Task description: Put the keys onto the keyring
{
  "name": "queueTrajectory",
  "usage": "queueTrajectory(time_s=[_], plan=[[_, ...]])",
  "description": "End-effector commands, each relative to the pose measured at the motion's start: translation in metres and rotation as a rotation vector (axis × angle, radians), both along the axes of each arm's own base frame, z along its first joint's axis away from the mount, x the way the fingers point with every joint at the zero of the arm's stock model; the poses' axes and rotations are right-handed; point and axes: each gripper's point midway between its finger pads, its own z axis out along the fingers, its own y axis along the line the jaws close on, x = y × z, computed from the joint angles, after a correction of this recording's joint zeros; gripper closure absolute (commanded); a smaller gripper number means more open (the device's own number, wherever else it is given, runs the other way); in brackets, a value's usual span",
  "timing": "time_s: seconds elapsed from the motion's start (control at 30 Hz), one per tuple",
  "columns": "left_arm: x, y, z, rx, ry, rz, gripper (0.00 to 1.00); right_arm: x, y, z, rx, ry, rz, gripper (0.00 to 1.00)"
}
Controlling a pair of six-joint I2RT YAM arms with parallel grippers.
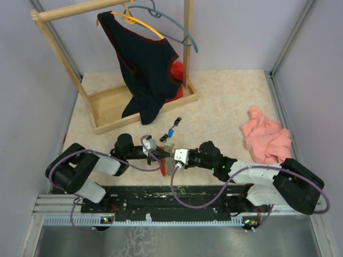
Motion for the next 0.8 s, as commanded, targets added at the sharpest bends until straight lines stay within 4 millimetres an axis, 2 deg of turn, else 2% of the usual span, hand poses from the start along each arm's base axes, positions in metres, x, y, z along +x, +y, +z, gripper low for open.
queueTrajectory(time_s=[0.0, 0.1, 0.23, 0.47, 0.6, 0.77], plan=[[-0.004, 0.0, 0.011, -0.023, -0.06, -0.036, 0.99, 0.006, 0.014, 0.021, 0.102, -0.042, 0.0, 0.75], [-0.004, 0.0, 0.01, -0.022, -0.058, -0.035, 0.99, 0.0, 0.019, 0.018, 0.099, -0.021, 0.046, 0.72], [-0.006, 0.0, 0.011, -0.025, -0.061, -0.048, 0.99, -0.008, 0.02, 0.004, 0.071, 0.019, 0.076, 0.7], [-0.01, 0.0, 0.014, -0.035, -0.076, -0.066, 0.99, -0.009, 0.02, -0.01, 0.056, 0.06, 0.073, 0.65], [-0.009, 0.001, 0.013, -0.032, -0.079, -0.06, 0.99, -0.009, 0.024, -0.007, 0.081, 0.073, 0.074, 0.64], [-0.009, 0.0, 0.012, -0.031, -0.074, -0.058, 0.99, -0.008, 0.028, 0.006, 0.143, 0.056, 0.068, 0.62]])
